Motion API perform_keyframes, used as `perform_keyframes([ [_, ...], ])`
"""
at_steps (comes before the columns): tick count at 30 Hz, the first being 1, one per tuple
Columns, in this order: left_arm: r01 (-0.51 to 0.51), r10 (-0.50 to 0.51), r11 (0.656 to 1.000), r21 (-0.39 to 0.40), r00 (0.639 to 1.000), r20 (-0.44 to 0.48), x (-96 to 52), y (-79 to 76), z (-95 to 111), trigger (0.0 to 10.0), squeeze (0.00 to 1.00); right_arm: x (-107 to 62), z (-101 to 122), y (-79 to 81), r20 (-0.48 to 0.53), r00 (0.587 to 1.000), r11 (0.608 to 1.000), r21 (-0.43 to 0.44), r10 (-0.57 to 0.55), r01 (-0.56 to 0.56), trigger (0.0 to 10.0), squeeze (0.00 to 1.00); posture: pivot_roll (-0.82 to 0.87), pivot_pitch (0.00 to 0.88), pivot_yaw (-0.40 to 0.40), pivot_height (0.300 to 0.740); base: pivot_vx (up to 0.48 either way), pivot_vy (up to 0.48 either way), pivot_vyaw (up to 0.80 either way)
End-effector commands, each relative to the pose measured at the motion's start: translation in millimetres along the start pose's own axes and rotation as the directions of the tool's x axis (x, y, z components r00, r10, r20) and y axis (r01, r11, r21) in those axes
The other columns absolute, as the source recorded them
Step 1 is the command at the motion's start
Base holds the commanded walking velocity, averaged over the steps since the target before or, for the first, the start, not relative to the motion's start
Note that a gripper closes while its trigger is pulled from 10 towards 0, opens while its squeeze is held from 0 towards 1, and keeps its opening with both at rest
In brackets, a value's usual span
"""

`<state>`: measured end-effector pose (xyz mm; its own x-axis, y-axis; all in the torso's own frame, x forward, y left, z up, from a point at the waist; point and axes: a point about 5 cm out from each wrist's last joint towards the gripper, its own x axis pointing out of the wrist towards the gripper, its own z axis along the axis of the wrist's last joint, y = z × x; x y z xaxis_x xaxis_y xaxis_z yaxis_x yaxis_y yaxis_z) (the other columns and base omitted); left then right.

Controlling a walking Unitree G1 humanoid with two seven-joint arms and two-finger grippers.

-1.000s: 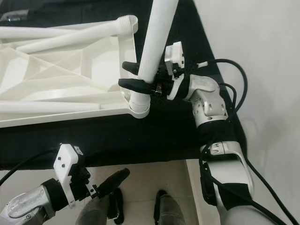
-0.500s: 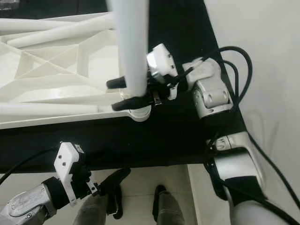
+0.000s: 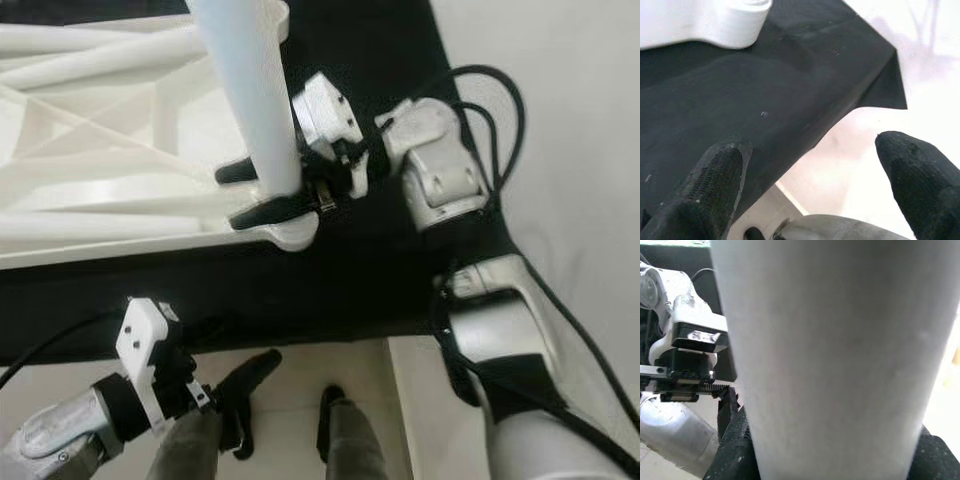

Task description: Building children table

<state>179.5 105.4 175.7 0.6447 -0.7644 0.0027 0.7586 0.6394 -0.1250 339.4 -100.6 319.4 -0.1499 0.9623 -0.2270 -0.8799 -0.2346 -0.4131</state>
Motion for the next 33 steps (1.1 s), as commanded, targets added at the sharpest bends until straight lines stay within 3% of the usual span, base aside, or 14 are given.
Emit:
perform_keyframes([
  [1,-0.003,0.002,0.999,-0.035,1.000,-0.026,-1.9,-2.8,-6,10.0,0.00,-6.2,-33,4.3,-0.010,0.997,0.979,0.188,-0.079,0.079,10.0,0.00,0.08,0.437,0.002,0.740,0.000,0.000,0.00],
  [9,-0.003,0.002,0.999,-0.038,1.000,-0.020,-0.8,-2.5,-6,10.0,0.00,-2.1,-50,7.7,0.004,0.978,0.942,0.267,-0.211,0.202,10.0,0.00,0.08,0.438,0.002,0.740,0.000,0.000,0.00],
  [12,0.000,-0.001,0.999,-0.041,1.000,-0.019,-0.3,-2.2,-6,10.0,0.00,-3.4,-57,7.7,0.001,0.953,0.906,0.311,-0.302,0.287,10.0,0.00,0.07,0.437,0.002,0.740,0.000,0.000,0.00],
  [21,0.000,-0.001,0.999,-0.045,1.000,-0.019,0.0,-1.8,-6,10.0,0.00,-5.5,-61,10.8,0.009,0.921,0.864,0.349,-0.390,0.363,10.0,0.00,0.07,0.434,0.001,0.740,0.000,0.000,0.00],
  [23,-0.001,0.000,0.999,-0.046,1.000,-0.020,-0.7,-2.0,-6,10.0,0.00,-7.2,-72,20.8,-0.065,0.863,0.785,0.386,-0.501,0.484,10.0,0.00,0.07,0.430,-0.014,0.740,0.000,0.000,0.00],
  [24,-0.001,0.000,0.999,-0.046,1.000,-0.020,-0.7,-2.0,-6,10.0,0.00,-7.2,-72,20.8,-0.065,0.863,0.785,0.386,-0.501,0.484,10.0,0.00,0.07,0.430,-0.014,0.740,0.000,0.000,0.00],
  [25,-0.003,0.002,0.999,-0.045,1.000,-0.022,-1.5,-2.3,-7,10.0,0.00,-4.4,-84,27.9,-0.174,0.767,0.662,0.411,-0.618,0.626,10.0,0.00,0.06,0.424,-0.034,0.740,0.000,0.000,0.00],
  [26,-0.007,0.006,0.999,-0.042,1.000,-0.023,-2.2,-2.7,-8,10.0,0.00,-3.7,-101,39.5,-0.359,0.498,0.400,0.313,-0.789,0.861,10.0,0.00,0.07,0.418,-0.041,0.740,0.000,0.000,0.00],
  [27,-0.010,0.009,0.999,-0.039,1.000,-0.023,-2.6,-2.9,-8,10.0,0.00,-9.3,-109,51.0,-0.461,0.248,0.175,0.197,-0.852,0.965,10.0,0.00,0.07,0.418,-0.041,0.740,0.000,0.000,0.00],
  [28,-0.010,0.009,0.999,-0.039,1.000,-0.023,-2.6,-2.9,-8,10.0,0.00,-9.3,-109,51.0,-0.461,0.248,0.175,0.197,-0.852,0.965,10.0,0.00,0.07,0.418,-0.041,0.740,0.000,0.000,0.00],
  [29,-0.019,0.018,0.999,-0.035,1.000,-0.022,-2.3,-1.8,-8,10.0,0.00,4.1,-115,83.4,-0.528,0.117,0.022,0.182,-0.841,0.983,10.0,0.00,0.08,0.405,-0.036,0.740,0.000,0.000,0.00],
  [30,-0.024,0.023,0.999,-0.033,1.000,-0.020,-1.9,-0.9,-8,10.0,0.00,12.2,-114,105.0,-0.561,0.064,-0.057,0.195,-0.825,0.979,10.0,0.00,0.08,0.405,-0.036,0.740,0.000,0.000,0.00],
  [31,-0.024,0.023,0.999,-0.033,1.000,-0.020,-1.9,-0.9,-8,10.0,0.00,12.2,-114,105.0,-0.561,0.064,-0.057,0.195,-0.825,0.979,10.0,0.00,0.08,0.405,-0.036,0.740,0.000,0.000,0.00],
  [33,-0.037,0.037,0.999,-0.026,0.999,-0.016,-0.3,3.4,-9,10.0,0.00,28.8,-117,127.3,-0.584,0.071,-0.088,0.240,-0.809,0.967,10.0,0.00,0.06,0.396,-0.019,0.740,0.000,0.000,0.00],
])
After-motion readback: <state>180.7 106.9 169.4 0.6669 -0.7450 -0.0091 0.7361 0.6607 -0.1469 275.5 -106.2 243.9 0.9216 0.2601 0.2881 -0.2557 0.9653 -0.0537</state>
